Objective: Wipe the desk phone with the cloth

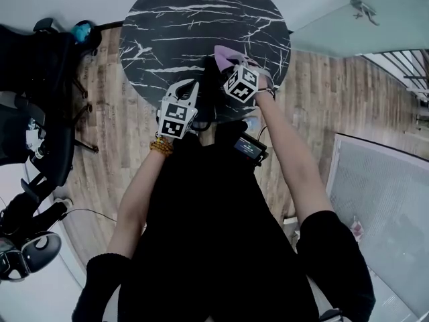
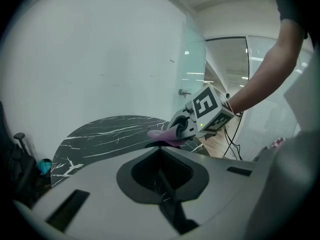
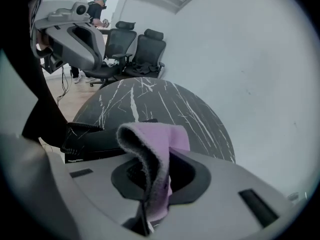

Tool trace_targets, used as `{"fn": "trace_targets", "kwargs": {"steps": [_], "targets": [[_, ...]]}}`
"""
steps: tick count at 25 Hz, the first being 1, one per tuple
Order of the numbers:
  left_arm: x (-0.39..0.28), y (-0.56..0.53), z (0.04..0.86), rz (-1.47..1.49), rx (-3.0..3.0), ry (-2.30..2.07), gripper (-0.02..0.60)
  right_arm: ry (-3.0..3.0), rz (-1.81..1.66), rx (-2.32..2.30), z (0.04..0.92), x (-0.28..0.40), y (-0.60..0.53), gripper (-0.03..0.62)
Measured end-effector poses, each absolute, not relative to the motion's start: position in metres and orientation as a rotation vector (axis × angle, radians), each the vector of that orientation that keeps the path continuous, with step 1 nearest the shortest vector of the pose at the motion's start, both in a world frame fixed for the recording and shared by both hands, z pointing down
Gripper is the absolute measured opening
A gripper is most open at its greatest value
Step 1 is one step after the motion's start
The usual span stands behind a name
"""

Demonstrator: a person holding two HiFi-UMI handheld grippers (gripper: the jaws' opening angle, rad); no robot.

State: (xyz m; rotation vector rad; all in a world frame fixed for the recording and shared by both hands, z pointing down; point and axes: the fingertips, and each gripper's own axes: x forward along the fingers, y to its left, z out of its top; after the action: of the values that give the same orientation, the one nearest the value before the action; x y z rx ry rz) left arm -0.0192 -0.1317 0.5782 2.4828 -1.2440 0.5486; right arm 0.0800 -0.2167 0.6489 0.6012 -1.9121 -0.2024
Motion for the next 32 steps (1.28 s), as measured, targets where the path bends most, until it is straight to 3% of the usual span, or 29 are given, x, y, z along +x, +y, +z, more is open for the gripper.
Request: {"fn": "trace_targets", "kwargs": {"steps": [32], "targets": [[-0.02, -0.13, 0.577, 0.554, 2.514, -1.213, 0.014, -1.925, 0.073, 0.539, 0.673, 0.064, -0.197, 0.06]]}}
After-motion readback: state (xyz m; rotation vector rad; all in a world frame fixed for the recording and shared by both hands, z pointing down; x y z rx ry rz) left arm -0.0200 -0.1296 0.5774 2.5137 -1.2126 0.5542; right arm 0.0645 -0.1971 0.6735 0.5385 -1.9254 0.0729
